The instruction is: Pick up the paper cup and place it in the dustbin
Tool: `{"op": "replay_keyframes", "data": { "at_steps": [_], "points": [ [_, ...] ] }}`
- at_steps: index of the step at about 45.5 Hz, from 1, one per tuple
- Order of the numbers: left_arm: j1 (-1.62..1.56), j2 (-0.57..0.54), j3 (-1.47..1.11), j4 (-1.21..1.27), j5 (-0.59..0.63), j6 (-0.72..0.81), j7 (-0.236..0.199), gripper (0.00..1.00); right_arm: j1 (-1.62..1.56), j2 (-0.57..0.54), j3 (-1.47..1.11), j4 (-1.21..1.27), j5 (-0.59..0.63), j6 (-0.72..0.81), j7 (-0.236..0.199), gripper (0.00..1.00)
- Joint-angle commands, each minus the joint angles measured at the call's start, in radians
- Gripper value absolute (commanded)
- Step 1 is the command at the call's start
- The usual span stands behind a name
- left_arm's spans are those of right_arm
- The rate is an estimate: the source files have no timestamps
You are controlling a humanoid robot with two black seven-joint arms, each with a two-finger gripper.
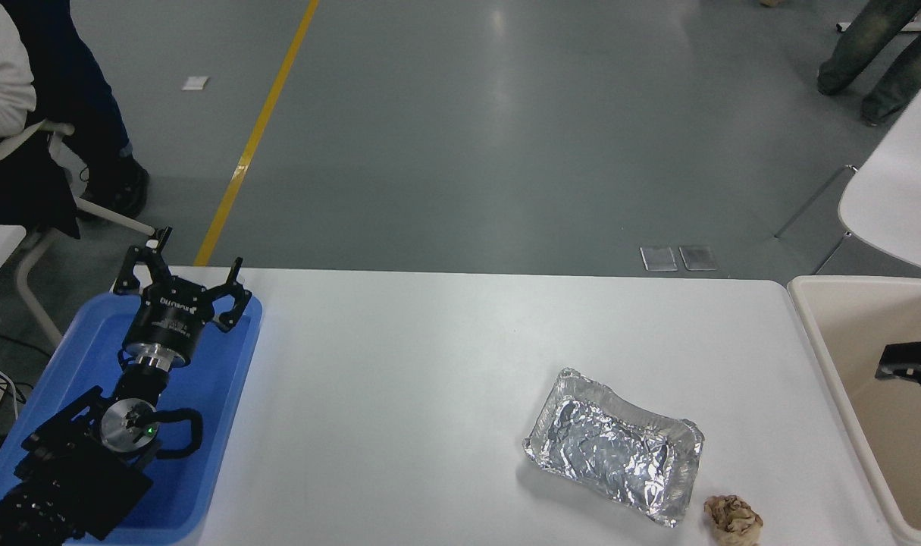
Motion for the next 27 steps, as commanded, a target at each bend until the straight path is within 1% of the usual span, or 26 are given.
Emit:
{"op": "replay_keyframes", "data": {
  "at_steps": [1, 10, 17, 27],
  "points": [
    [0.0, 0.0, 0.0, 0.0, 0.0, 0.0, 0.001, 1.0, 0.266, 0.097, -0.108, 0.021, 0.012, 0.263, 0.002, 1.0],
    [0.0, 0.001, 0.0, 0.0, 0.0, 0.0, -0.001, 1.0, 0.406, 0.317, -0.109, 0.021, 0.015, 0.263, 0.0, 1.0],
    [0.002, 0.003, 0.0, 0.0, 0.0, 0.0, -0.003, 1.0, 0.462, 0.346, -0.048, 0.022, 0.016, 0.263, 0.0, 1.0],
    [0.002, 0.003, 0.0, 0.0, -0.002, 0.0, -0.003, 1.0, 0.568, 0.467, -0.022, 0.052, 0.016, 0.263, 0.0, 1.0]
  ]
}}
